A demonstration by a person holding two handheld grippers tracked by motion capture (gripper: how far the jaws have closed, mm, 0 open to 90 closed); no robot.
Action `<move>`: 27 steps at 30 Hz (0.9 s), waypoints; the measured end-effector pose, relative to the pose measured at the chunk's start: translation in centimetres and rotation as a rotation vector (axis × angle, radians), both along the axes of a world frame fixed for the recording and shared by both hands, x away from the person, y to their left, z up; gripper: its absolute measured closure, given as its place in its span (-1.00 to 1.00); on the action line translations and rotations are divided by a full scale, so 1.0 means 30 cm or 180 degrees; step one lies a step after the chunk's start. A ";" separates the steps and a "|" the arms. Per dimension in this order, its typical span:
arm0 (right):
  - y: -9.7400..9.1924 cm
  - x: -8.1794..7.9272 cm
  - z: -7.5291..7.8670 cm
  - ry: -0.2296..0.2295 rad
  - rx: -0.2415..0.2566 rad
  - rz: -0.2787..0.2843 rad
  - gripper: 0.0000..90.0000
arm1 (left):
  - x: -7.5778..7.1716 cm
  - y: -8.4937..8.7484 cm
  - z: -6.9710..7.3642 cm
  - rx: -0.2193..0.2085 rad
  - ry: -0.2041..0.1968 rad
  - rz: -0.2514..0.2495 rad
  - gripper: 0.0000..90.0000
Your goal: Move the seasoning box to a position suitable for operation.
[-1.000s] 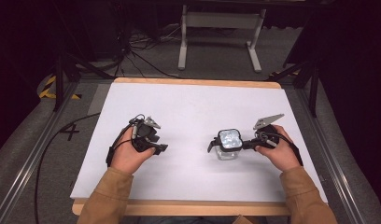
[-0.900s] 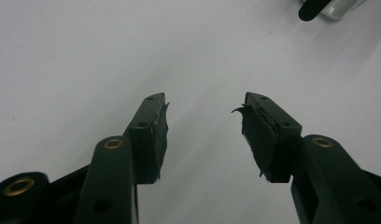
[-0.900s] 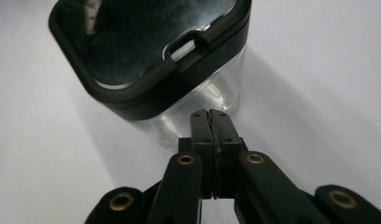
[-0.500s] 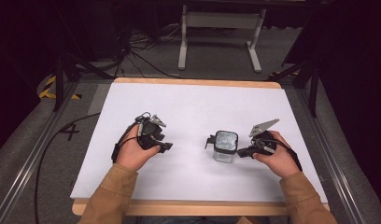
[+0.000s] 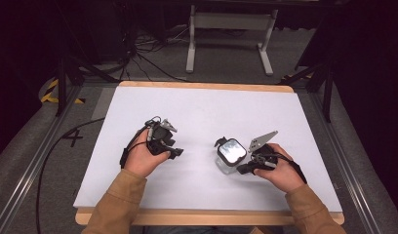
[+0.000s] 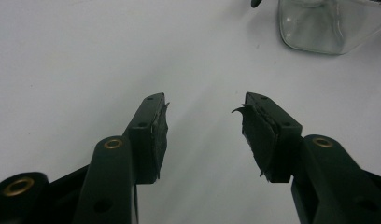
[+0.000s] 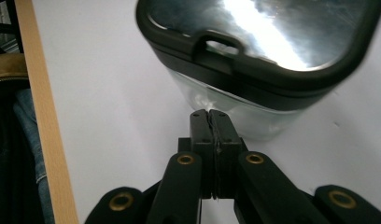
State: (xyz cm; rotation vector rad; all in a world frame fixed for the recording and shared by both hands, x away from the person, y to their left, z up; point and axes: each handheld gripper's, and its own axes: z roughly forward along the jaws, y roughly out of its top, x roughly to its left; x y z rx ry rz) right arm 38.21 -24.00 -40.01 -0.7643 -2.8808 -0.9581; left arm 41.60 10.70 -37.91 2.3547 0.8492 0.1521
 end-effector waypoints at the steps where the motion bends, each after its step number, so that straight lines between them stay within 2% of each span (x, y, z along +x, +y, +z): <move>1: -0.003 -0.001 0.001 0.0000 -0.0003 -0.0010 1.00 | 0.001 0.002 0.002 -0.0003 -0.0002 -0.0014 0.12; 2: -0.003 -0.001 0.001 0.0000 -0.0003 -0.0010 1.00 | 0.001 0.002 0.002 -0.0003 -0.0002 -0.0014 0.12; 3: -0.019 -0.001 0.006 0.0074 -0.0061 0.0015 1.00 | 0.000 0.003 0.002 -0.0029 -0.0012 0.0001 0.12; 6: -0.039 -0.001 0.016 0.0064 -0.0100 0.0005 1.00 | 0.002 0.006 0.006 -0.0010 0.0008 -0.0015 0.12; 10: -0.088 0.012 0.044 -0.0093 -0.0027 -0.0276 1.00 | 0.000 0.007 0.005 0.0004 -0.0003 -0.0022 0.12; 11: -0.109 0.026 0.050 -0.0213 0.0036 -0.0436 1.00 | -0.004 0.009 -0.002 -0.0008 -0.0033 0.0009 0.12; 14: -0.122 0.040 0.054 -0.0323 0.0180 -0.0582 1.00 | -0.007 0.015 -0.001 0.0020 -0.0018 0.0024 0.12; 15: -0.122 0.040 0.054 -0.0323 0.0180 -0.0582 1.00 | -0.009 0.018 -0.004 -0.0009 -0.0019 0.0045 0.12; 16: -0.123 0.050 0.052 -0.0394 0.0275 -0.0611 1.00 | -0.011 0.028 0.000 0.0010 0.0006 0.0043 0.12; 20: -0.116 0.073 0.029 -0.0376 0.0386 -0.0620 1.00 | -0.018 0.036 -0.004 0.0015 0.0013 0.0097 0.12; 25: -0.101 0.088 0.005 -0.0303 0.0416 -0.0532 1.00 | -0.020 0.044 -0.005 0.0030 0.0027 0.0082 0.12; 27: -0.098 0.087 0.005 -0.0322 0.0378 -0.0520 1.00 | -0.020 0.045 -0.006 0.0010 0.0003 0.0098 0.12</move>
